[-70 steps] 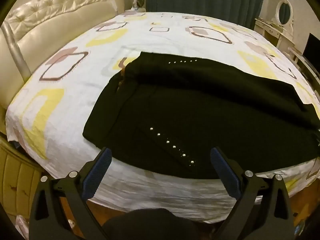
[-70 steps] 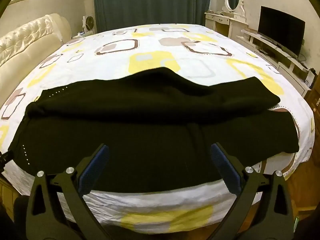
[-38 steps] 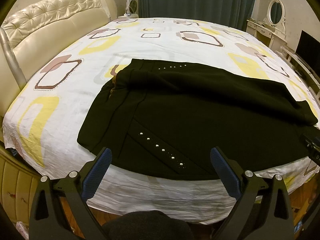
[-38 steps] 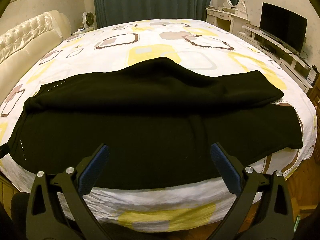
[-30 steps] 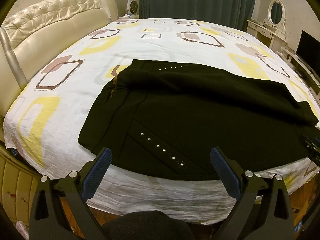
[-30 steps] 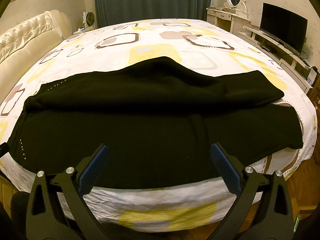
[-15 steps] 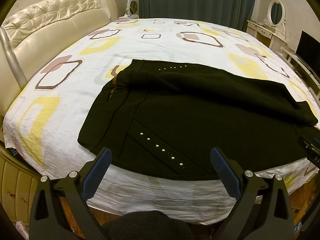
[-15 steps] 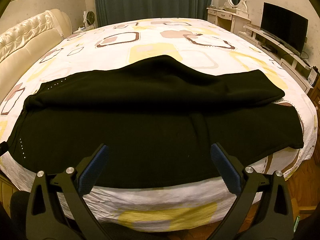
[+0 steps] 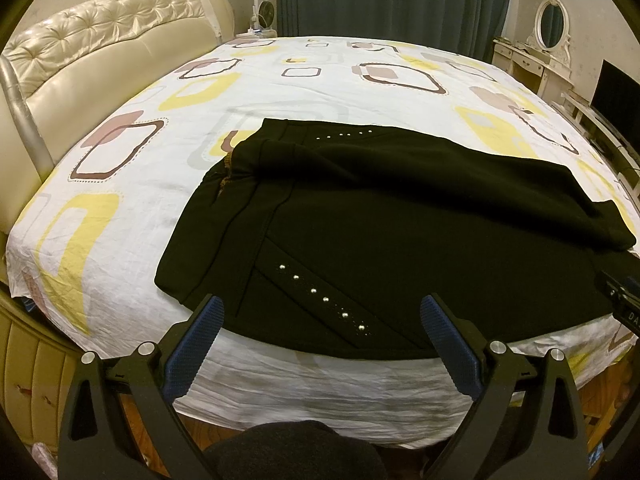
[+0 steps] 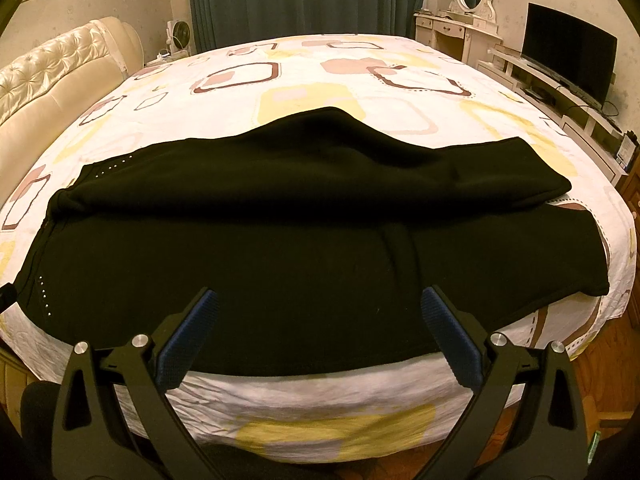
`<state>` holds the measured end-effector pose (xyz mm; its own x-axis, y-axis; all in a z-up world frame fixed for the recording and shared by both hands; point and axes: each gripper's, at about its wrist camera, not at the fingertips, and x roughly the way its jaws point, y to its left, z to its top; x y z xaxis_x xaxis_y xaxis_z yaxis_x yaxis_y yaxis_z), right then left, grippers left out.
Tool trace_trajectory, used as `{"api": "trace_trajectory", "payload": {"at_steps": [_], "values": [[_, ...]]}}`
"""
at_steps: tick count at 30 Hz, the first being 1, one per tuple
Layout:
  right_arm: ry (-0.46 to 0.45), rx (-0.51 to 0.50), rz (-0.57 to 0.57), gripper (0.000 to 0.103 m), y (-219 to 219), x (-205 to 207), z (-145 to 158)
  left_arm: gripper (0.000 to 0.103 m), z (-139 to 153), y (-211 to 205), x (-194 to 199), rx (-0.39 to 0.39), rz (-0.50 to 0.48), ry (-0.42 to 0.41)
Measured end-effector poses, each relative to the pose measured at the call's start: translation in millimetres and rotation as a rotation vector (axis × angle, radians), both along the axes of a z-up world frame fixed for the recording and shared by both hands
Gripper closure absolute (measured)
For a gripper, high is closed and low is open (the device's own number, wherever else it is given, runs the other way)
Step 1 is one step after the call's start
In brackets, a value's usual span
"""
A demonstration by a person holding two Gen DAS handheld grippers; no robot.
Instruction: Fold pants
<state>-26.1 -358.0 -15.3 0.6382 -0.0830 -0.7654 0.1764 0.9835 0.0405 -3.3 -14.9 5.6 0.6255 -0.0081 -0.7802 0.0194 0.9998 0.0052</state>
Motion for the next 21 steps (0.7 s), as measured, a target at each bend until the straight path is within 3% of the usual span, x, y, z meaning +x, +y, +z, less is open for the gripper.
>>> {"api": "trace_trajectory", "payload": {"at_steps": [21], "values": [[0.009, 0.020, 0.014, 0.002, -0.9, 4.0, -2.5, 0.005, -1.1, -2.8, -0.1, 0.000, -0.018, 0.011]]}}
